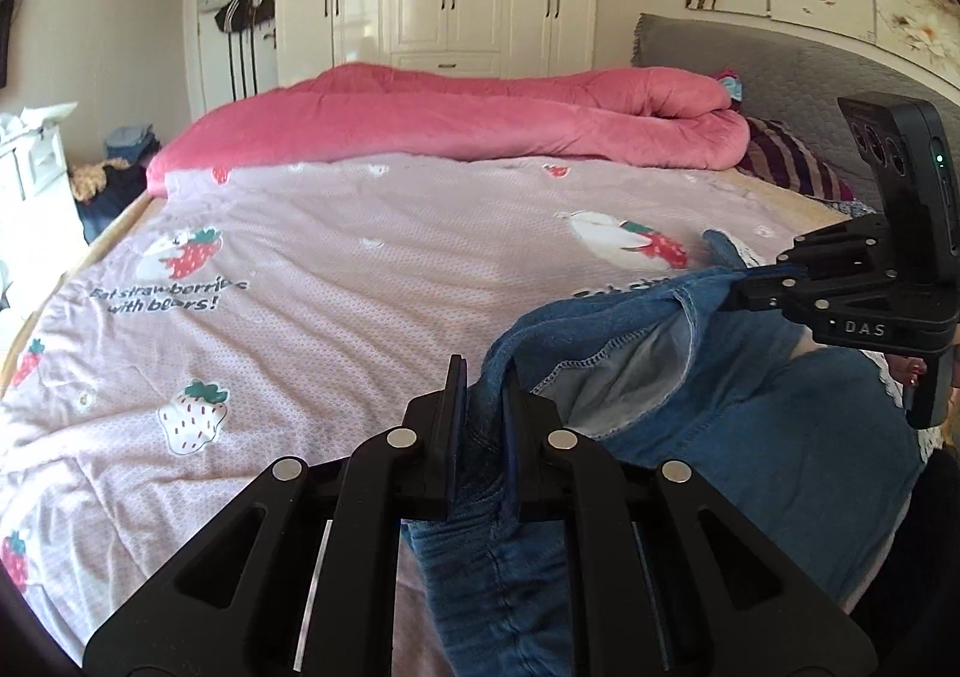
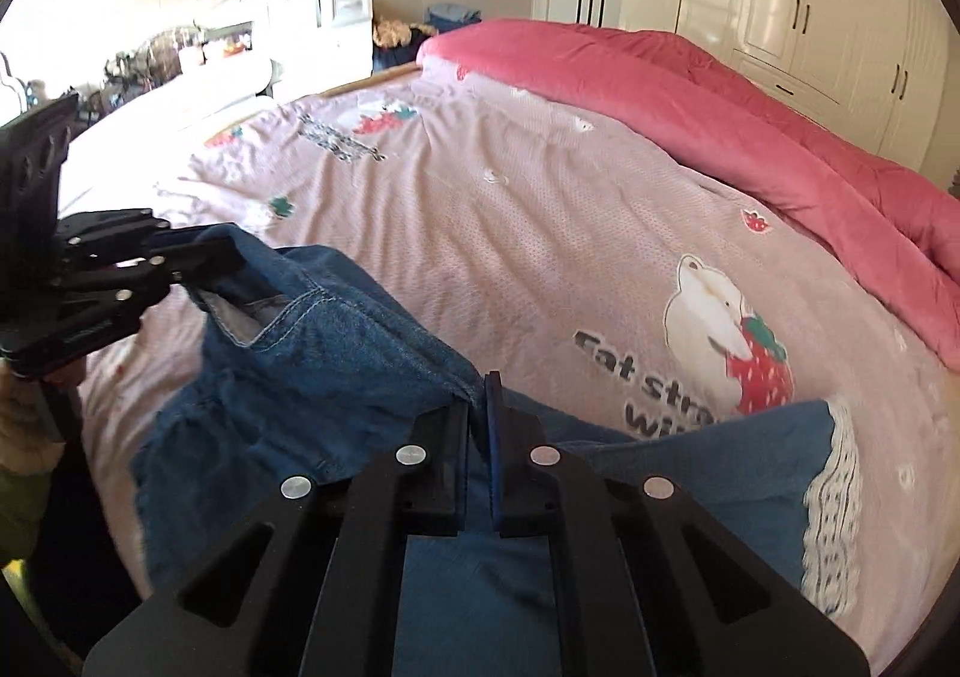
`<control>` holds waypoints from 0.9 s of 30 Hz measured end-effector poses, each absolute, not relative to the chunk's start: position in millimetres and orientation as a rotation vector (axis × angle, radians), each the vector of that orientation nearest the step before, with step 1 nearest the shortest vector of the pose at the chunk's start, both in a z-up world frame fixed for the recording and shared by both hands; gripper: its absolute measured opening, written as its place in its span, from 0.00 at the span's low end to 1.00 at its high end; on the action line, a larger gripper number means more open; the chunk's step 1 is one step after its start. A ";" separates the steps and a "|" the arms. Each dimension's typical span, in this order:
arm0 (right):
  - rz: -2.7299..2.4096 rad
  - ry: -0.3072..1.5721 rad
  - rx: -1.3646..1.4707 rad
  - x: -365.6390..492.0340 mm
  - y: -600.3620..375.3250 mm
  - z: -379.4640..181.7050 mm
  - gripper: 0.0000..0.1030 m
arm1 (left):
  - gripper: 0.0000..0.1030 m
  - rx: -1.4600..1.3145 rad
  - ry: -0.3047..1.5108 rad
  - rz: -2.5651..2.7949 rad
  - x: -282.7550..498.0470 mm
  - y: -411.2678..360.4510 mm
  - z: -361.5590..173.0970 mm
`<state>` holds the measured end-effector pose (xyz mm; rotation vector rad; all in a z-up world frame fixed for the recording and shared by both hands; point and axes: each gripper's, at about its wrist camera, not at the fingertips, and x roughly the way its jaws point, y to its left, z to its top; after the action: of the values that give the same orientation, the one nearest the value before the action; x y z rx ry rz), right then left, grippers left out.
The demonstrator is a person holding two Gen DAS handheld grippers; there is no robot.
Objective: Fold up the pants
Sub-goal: 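Lift the waistband with both tools and fold it over toward the lace hems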
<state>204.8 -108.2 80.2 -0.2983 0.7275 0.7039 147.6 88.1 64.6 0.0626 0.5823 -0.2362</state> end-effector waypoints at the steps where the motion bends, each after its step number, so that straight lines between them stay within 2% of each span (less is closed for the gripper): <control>1: 0.707 0.719 -0.295 192.9 -111.3 80.6 0.04 | 0.05 0.068 0.571 -0.245 137.6 86.4 64.1; 12: 0.760 0.779 -0.272 87.2 -126.2 31.7 0.04 | 0.05 0.058 0.585 -0.267 51.8 76.4 37.1; 23: 0.807 0.805 -0.195 46.1 -128.4 17.2 0.04 | 0.06 0.058 0.640 -0.236 9.6 79.2 25.6; 27: 0.795 0.872 -0.180 47.5 -126.3 -9.6 0.04 | 0.06 0.065 0.691 -0.241 8.8 76.6 12.6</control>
<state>47.5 -126.3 -9.6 -0.1799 0.8720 0.7953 8.8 76.6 12.6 0.0647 0.6914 -0.2407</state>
